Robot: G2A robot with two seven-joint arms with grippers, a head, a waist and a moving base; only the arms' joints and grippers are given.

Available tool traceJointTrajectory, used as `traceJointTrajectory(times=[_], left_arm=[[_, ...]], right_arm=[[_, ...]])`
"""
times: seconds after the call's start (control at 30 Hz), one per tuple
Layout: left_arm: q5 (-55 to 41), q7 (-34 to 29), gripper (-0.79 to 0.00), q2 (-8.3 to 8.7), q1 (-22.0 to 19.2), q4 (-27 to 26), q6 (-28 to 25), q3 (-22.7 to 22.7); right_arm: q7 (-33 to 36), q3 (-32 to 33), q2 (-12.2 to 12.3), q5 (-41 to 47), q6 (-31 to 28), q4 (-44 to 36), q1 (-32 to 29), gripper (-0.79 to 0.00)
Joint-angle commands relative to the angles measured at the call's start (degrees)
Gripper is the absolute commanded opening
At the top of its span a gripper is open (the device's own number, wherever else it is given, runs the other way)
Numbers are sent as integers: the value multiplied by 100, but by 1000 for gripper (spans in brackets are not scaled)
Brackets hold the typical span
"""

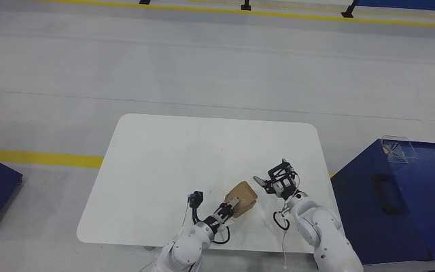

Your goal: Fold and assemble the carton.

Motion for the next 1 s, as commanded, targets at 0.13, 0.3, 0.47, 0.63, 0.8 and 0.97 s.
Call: traceJointTrajectory(times=[0.13,0.3,0.47,0.63,0.8,0.97], left_arm=[[46,231,-382,-12,-81,130,-12,128],[-1,248,-397,4,-79,115,-89,138],[-100,235,-400,21,-66,116,-192,137],[-158,223,-409,36,-79,120,-225,147],[-167,218,-425,52,-94,122,-228,164],[-206,216,-419,64,-104,133,-231,192]], right_arm=[[41,-257,-31,-188,181,187,124,0],[2,-468,-68,-302,366,400,258,0],[-70,-478,-85,-203,493,535,356,0],[-58,-470,-81,-289,592,519,352,0],[-56,-544,-81,-389,568,467,300,0],[-60,-629,-90,-469,602,478,282,0]])
